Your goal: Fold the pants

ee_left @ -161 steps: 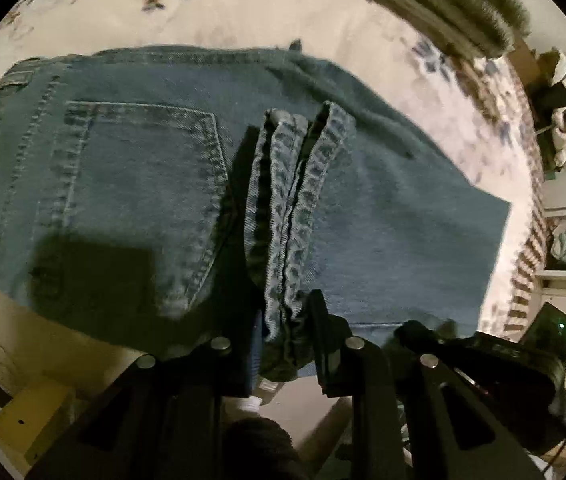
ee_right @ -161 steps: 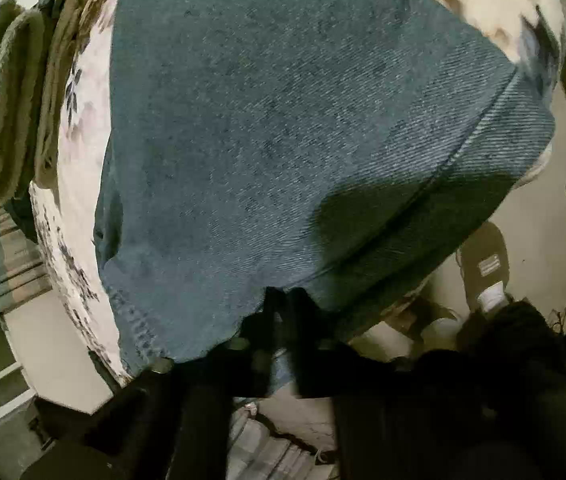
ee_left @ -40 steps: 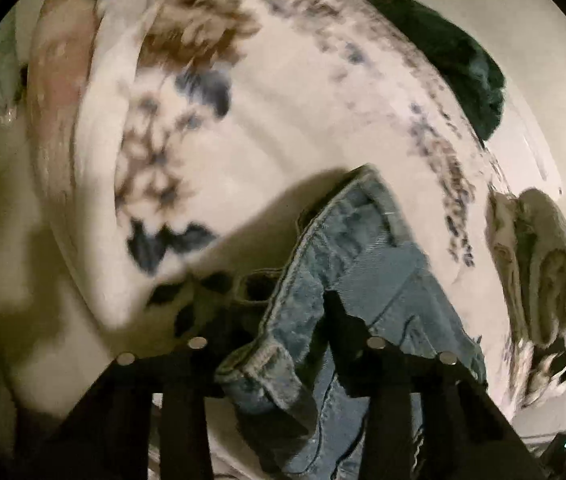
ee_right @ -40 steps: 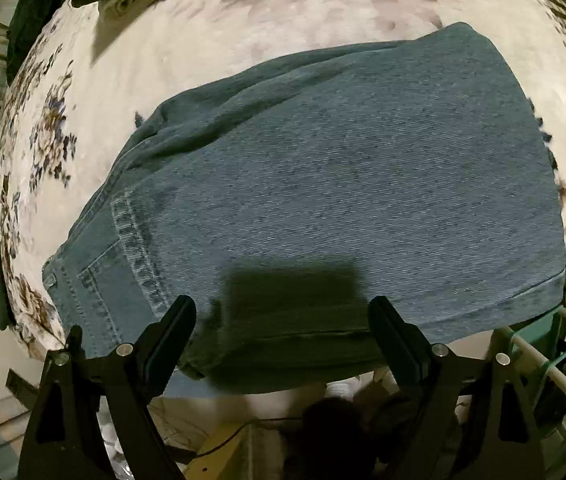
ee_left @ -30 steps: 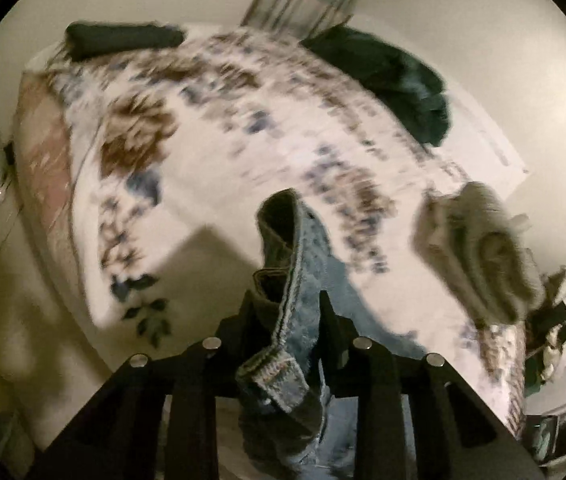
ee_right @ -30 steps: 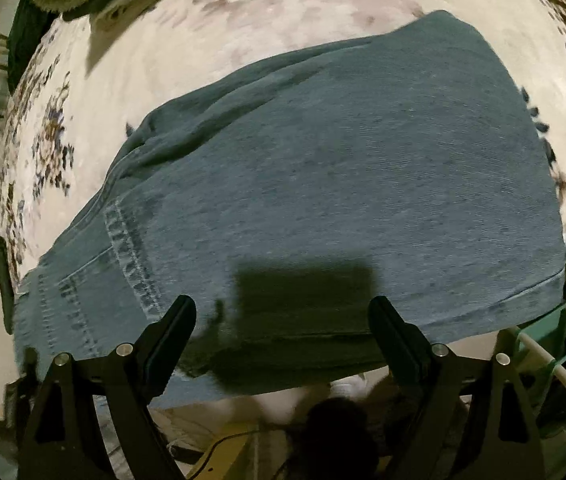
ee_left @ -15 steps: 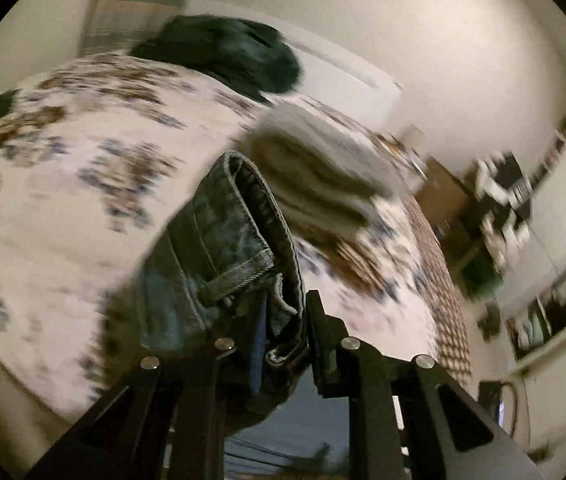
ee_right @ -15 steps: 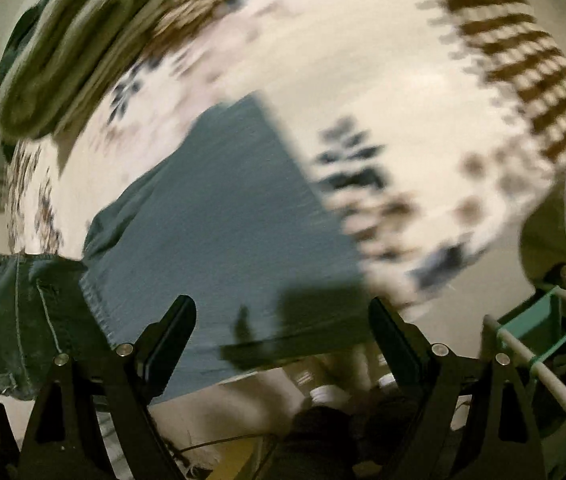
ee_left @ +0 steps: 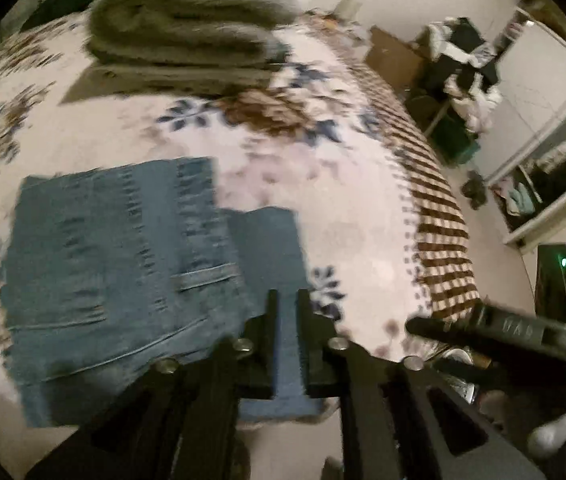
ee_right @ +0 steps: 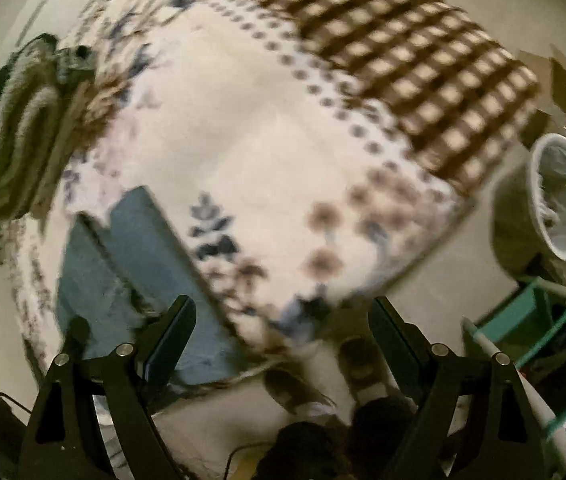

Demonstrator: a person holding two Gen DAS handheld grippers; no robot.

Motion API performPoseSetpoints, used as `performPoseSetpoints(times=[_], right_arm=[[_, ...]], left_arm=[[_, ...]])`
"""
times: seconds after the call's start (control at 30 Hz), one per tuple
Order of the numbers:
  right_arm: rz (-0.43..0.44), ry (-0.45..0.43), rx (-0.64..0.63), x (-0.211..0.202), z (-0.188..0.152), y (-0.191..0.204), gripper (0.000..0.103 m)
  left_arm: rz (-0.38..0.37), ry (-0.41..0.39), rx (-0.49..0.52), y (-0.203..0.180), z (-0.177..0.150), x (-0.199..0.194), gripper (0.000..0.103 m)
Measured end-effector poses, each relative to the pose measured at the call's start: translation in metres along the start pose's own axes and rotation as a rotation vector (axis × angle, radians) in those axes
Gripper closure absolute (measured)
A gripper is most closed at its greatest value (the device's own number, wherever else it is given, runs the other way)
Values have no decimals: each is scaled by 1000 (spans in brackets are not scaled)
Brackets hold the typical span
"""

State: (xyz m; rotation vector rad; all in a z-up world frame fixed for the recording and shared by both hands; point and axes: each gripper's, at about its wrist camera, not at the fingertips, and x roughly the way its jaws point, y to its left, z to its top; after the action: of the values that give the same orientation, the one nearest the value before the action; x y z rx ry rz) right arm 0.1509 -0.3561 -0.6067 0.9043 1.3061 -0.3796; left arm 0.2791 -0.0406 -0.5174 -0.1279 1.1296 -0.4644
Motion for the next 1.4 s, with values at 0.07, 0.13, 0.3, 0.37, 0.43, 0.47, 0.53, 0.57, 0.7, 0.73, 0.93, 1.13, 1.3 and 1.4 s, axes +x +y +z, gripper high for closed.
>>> performPoseSetpoints(times=[0.07,0.13,0.3,0.37,0.43,0.47,0.53,0.57,0.7,0.73,0.93,1.13,1.3,1.4], right_arm=[[86,31,-54,9,4,24,13],[151,76,-147,22,6,62,13],[185,128,-418,66,4,154,13],[149,153,-477,92,6,178,13],[99,186,-508,121,9,193,12],[57,209,-514,137,10,197,11],[27,206,-492,151,10,200,10],[33,184,-477,150,9,201,13],[57,198,-528,146,-14,212,59],[72,191,-533,144,-19,212,70],[136,37,-480,80,-24,200,88],[80,-99,-383,9,-15,145,88],[-16,-96,-323,-2,2,78,88],[-49,13,-319,28,6,58,76]], left_arm=[[21,13,-43,23,0,-6,49],[68,10,-112,54,3,-18,19],[207,16,-216,120,2,-28,19],[264,38,-249,146,-1,-26,19],[296,55,-264,161,-5,-22,19],[307,68,-269,167,-5,-18,19],[328,95,-293,179,-9,-13,19],[329,100,-306,184,-11,-12,19],[327,115,-349,193,-14,-8,19],[319,120,-360,194,-15,-8,19],[267,85,-371,188,-1,-25,19],[210,87,-370,179,20,-8,19],[188,140,-289,158,40,35,19],[259,187,-224,154,45,59,18]])
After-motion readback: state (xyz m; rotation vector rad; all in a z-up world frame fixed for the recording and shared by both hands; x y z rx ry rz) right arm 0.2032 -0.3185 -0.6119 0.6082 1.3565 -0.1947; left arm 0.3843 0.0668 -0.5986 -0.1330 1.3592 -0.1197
